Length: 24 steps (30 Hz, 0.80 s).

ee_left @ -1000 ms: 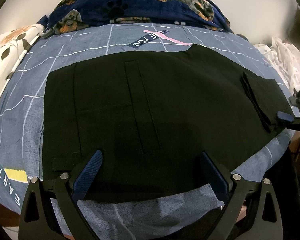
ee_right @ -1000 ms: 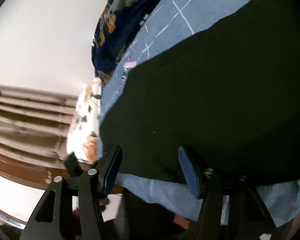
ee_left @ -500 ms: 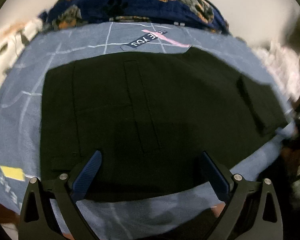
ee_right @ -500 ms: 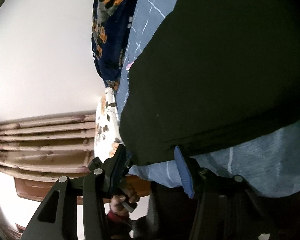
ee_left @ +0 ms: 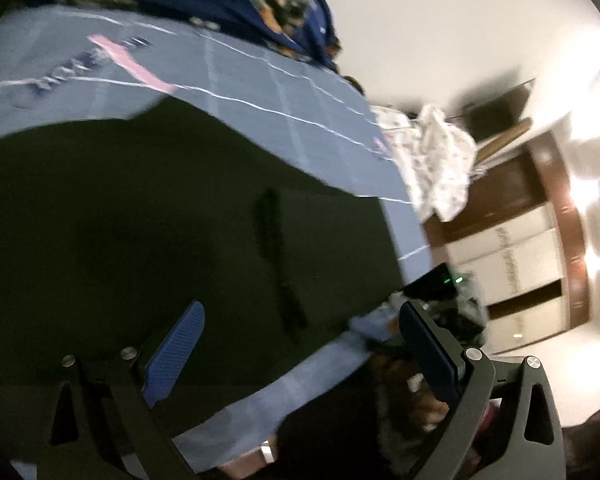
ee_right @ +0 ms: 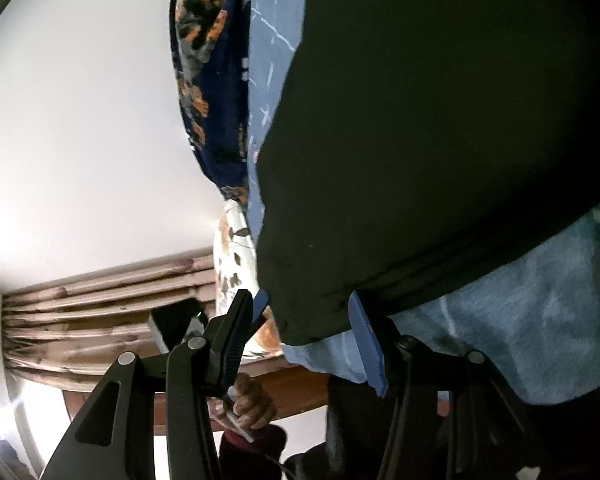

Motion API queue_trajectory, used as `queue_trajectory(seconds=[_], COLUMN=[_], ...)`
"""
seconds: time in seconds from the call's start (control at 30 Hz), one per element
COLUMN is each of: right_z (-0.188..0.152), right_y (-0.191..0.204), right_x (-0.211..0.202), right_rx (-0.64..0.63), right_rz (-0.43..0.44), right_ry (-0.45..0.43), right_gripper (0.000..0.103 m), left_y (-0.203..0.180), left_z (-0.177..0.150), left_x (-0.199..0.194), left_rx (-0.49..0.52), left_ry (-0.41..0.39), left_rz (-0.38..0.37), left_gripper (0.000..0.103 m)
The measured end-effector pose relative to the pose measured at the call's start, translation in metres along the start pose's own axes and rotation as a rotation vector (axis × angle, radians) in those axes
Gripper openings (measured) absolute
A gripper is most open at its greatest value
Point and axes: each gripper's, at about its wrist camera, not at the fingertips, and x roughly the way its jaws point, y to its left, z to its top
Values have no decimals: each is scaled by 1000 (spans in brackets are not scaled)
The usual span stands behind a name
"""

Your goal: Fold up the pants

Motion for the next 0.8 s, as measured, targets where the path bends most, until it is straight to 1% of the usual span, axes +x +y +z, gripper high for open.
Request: queue_trajectory(seconds=[0.07, 0.13, 0.27, 0.37, 0.43, 0.5, 0.6, 0.8], right_z=[0, 2, 5, 5, 5, 6, 7, 7], right_y=[2, -2, -12, -12, -14, -18, -23, -28], right_x=[1, 1, -1, -1, -1, -2, -4, -6], right_rx=[-13, -2, 29, 31, 49, 83, 121, 153], right_rz=[-12, -22, -24, -36, -43, -32, -11, 9], right_ry=[4, 2, -14, -19, -22, -29, -38, -43], right_gripper=[49, 49, 46, 46, 44, 41, 37, 35], left_y=[-4, -5, -11, -4, 1, 1, -5, -10], left_z=[7, 12, 13, 13, 13, 14, 15, 12], left_x=[10, 19, 34, 42, 45, 47, 50, 66], left_rx=[-25, -50, -59, -124, -172, -189, -189, -224], left_ry=[13, 42, 96, 137, 154, 157, 167, 217], left_rz=[-40, -66, -58, -80, -107, -128, -153, -154], left_gripper=[97, 97, 97, 97, 97, 97, 97, 97])
